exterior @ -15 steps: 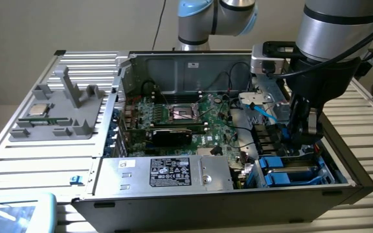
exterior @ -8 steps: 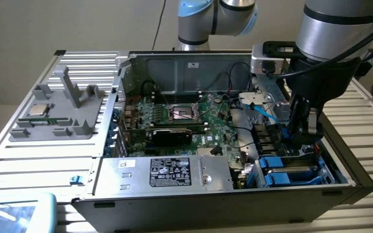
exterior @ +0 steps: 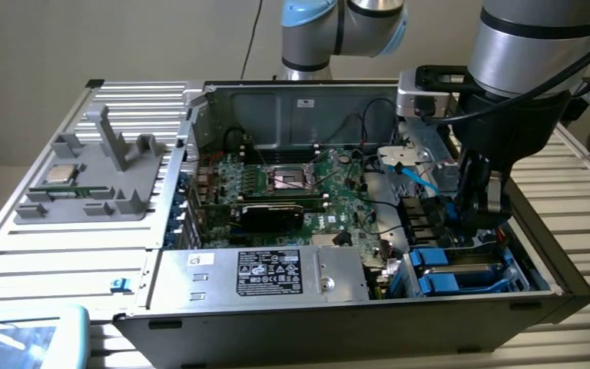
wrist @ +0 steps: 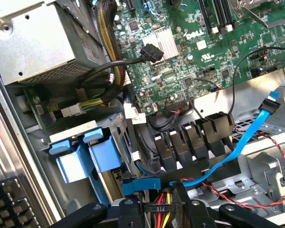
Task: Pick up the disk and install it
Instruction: 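Insert the first disk wire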
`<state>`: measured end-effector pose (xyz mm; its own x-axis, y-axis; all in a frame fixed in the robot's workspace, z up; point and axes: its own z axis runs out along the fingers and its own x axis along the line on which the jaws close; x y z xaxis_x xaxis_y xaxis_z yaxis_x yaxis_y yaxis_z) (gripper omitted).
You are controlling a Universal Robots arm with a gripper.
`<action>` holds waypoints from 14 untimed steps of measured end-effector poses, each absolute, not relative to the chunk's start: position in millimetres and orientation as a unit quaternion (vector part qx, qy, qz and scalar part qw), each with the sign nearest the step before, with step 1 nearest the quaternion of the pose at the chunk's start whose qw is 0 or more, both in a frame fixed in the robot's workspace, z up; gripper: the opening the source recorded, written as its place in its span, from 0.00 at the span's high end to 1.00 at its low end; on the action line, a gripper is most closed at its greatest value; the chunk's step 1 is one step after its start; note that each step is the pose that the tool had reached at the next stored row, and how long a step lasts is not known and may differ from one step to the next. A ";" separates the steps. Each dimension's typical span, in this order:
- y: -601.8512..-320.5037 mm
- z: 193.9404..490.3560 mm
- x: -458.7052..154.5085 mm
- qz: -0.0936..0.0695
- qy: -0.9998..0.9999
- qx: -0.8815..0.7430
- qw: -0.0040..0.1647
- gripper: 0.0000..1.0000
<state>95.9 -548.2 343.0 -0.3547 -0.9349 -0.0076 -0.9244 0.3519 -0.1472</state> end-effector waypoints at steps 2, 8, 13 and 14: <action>-548.3 343.0 95.9 -0.059 0.821 -0.566 0.045 0.56; -548.0 343.1 96.0 -0.059 0.821 -0.566 0.046 0.44; -547.9 352.1 95.9 -0.064 0.820 -0.566 0.053 0.44; -547.9 355.3 96.0 -0.064 0.820 -0.566 0.054 0.44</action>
